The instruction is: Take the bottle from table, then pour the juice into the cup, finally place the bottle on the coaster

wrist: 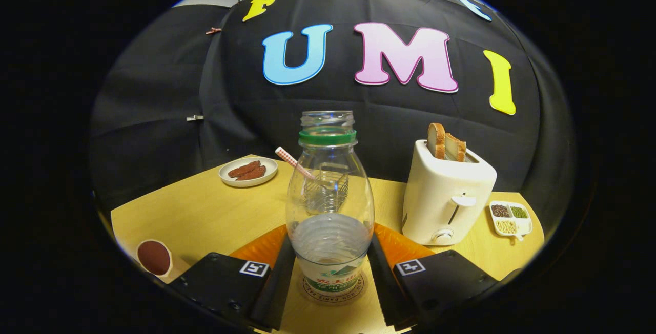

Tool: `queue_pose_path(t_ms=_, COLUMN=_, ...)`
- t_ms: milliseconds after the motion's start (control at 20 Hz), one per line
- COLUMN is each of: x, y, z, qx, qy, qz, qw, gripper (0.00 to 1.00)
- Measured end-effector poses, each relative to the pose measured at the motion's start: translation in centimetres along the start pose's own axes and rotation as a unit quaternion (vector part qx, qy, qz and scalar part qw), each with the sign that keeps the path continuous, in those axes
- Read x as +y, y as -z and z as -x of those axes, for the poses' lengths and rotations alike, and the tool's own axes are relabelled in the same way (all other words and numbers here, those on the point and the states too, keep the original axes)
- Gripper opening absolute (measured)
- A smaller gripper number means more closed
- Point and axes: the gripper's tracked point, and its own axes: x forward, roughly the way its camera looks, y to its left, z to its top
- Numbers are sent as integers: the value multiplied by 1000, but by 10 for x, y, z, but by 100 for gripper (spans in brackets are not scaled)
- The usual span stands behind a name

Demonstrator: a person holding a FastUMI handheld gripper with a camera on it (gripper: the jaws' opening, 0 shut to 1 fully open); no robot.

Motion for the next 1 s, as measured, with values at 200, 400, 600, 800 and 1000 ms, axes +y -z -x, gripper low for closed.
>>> queue_pose_path(t_ms=200, x=-3, y=0, z=1, qx=-4, qy=3, qz=-4, qw=1000, gripper=76)
queue_pose_path(t_ms=400, x=-7, y=2, z=0, qx=2, qy=8, qz=-16, qw=1000, gripper=78)
queue_pose_path(t_ms=600, x=-4, y=3, z=4, qx=8, qy=7, qz=-14, qw=1000, gripper=100)
queue_pose_path(t_ms=800, x=-3, y=-1, z=14, qx=8, qy=12, qz=6, qw=1000, gripper=97)
queue_pose_path(t_ms=1000, x=-7, y=-9, z=30, qx=11, qy=19, qz=4, qw=1000, gripper=97)
